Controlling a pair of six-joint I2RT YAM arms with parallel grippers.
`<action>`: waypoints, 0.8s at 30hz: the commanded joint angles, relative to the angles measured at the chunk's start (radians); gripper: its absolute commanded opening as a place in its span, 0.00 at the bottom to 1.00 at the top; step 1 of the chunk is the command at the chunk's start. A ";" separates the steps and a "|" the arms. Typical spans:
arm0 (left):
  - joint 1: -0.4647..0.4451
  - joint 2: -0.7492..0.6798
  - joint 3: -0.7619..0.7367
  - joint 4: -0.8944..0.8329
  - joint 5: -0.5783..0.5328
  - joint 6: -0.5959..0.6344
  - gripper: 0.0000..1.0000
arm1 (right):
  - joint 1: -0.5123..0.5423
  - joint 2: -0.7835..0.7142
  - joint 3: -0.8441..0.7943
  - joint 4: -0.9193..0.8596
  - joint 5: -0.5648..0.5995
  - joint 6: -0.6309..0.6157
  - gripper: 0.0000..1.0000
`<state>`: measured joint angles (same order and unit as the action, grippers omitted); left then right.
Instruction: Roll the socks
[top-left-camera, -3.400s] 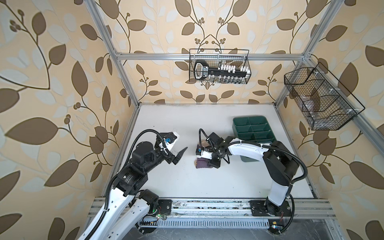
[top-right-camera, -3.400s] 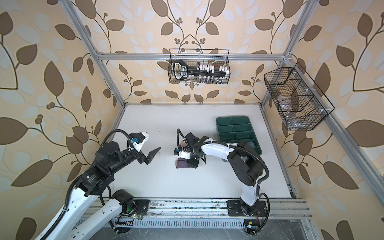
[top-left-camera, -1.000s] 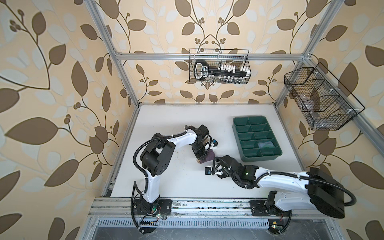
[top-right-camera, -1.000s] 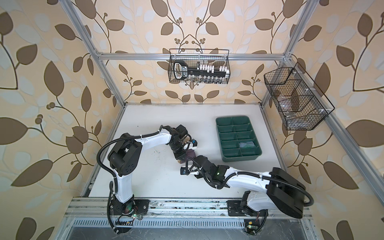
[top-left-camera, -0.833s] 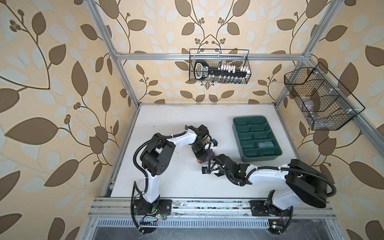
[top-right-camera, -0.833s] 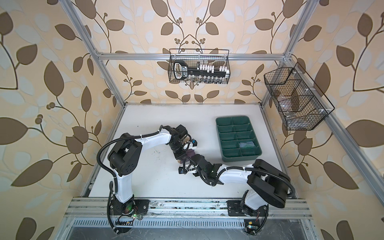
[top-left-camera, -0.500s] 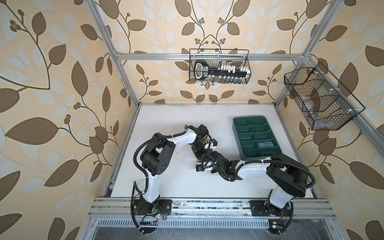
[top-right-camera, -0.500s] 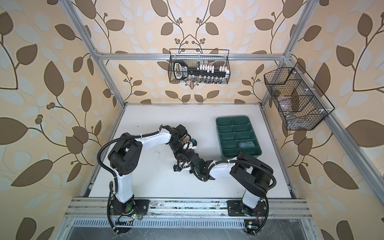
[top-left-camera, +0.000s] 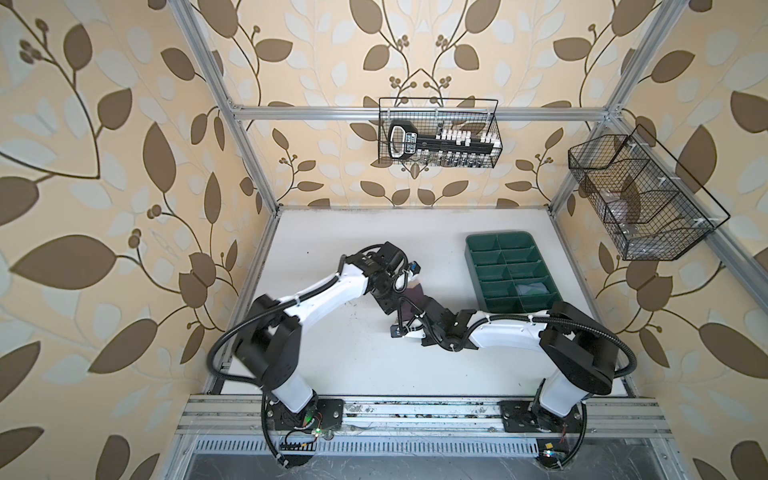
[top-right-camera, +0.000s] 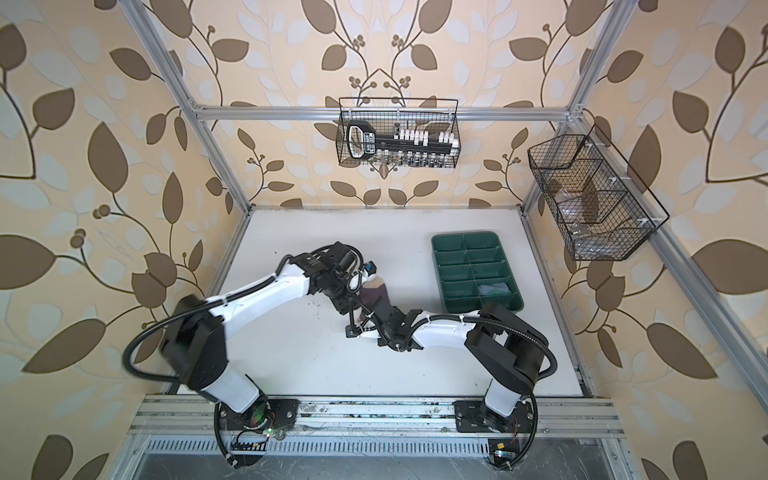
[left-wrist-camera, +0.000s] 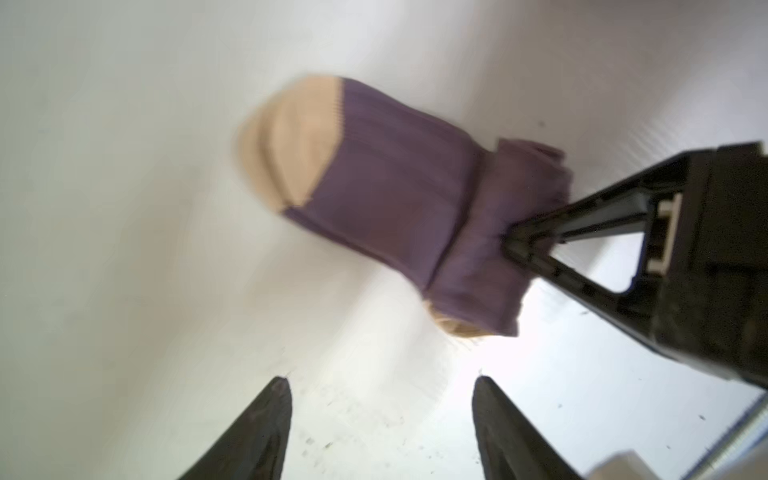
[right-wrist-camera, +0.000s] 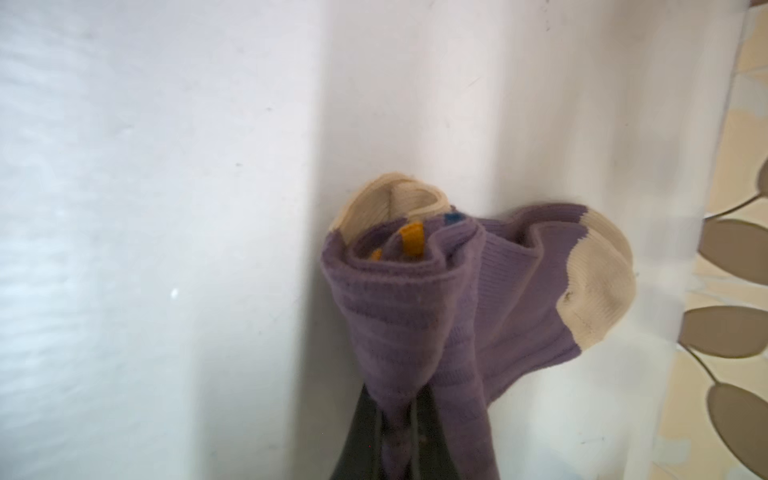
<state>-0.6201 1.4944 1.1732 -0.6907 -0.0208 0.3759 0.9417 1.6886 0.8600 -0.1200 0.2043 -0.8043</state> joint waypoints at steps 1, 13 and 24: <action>0.006 -0.262 -0.097 0.119 -0.344 -0.066 0.75 | -0.035 0.007 0.070 -0.326 -0.224 0.076 0.00; -0.001 -0.803 -0.243 -0.014 0.235 0.242 0.87 | -0.231 0.278 0.563 -0.884 -0.553 0.061 0.03; -0.465 -0.472 -0.410 0.254 -0.211 0.360 0.86 | -0.271 0.422 0.678 -0.885 -0.534 0.036 0.05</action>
<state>-1.0599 0.9867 0.8108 -0.5667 -0.0978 0.6746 0.6861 2.0605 1.5269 -0.9695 -0.3286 -0.7448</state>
